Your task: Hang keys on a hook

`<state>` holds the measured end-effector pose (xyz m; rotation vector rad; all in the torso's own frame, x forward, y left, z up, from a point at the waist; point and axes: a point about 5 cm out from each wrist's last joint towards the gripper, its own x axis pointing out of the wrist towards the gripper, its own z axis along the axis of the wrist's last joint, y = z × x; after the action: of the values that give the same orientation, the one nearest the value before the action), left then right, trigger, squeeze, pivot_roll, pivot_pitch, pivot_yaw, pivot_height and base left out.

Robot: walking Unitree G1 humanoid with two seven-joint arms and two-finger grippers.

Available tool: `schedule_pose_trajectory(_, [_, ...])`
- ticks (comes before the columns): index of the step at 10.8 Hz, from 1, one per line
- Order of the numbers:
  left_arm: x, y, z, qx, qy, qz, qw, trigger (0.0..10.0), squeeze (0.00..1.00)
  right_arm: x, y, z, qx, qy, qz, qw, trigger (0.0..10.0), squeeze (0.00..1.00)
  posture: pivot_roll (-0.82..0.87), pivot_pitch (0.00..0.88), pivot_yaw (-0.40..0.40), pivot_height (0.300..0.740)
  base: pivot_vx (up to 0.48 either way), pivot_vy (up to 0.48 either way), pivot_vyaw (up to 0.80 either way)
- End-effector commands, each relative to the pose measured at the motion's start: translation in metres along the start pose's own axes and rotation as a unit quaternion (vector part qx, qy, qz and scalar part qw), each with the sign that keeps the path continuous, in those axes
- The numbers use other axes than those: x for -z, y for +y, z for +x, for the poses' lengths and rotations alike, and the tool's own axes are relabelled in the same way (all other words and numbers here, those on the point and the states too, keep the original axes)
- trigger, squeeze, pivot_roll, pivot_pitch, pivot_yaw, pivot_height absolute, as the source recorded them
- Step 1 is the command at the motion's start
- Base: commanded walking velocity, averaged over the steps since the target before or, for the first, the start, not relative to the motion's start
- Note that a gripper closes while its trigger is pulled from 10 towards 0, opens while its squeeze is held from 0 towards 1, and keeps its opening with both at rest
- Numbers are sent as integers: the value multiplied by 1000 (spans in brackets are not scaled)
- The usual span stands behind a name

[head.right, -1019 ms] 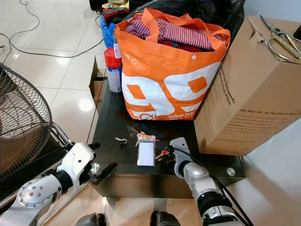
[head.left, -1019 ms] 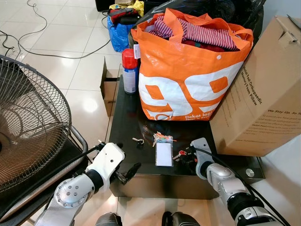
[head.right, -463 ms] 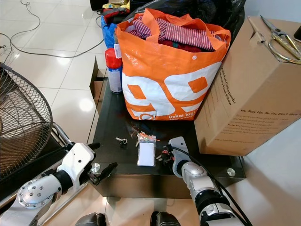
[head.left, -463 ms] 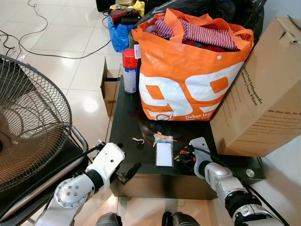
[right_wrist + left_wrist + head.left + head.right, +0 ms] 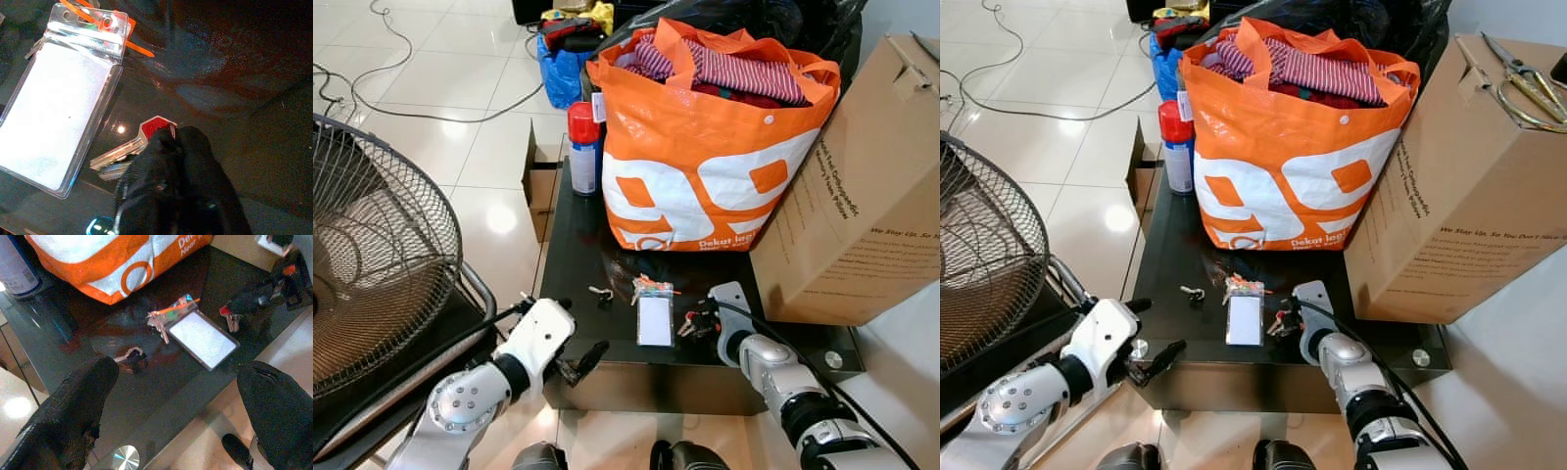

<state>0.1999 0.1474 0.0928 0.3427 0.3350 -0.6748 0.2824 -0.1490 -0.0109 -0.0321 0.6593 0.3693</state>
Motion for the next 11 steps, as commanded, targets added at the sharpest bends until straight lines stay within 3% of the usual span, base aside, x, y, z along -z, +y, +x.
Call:
schedule_pose_trajectory(1, [5,-3,-1,9,6,-2,1000,10000,949,14,-1,-2,3,24,13,1000,0,0,39,152,-61,740,0,0,0])
schedule_pose_trajectory(4, [8,-3,0,11,9,-2,1000,10000,953,16,-1,-3,1,22,17,1000,0,0,40,152,-60,740,0,0,0])
schedule_pose_trajectory(6, [-4,-2,6,-3,-8,5,1000,10000,949,14,-7,-7,-1,2,38,999,0,0,38,140,-60,740,0,0,0])
schedule_pose_trajectory(10, [-21,4,8,-17,-42,2,999,10000,933,-1,-20,-25,-29,-78,100,991,0,0,28,65,-54,740,0,0,0])
schedule_pose_trajectory(11, [-27,7,9,-22,-59,6,998,10000,933,-20,-24,-38,-53,-136,142,979,0,0,14,23,-48,740,0,0,0])
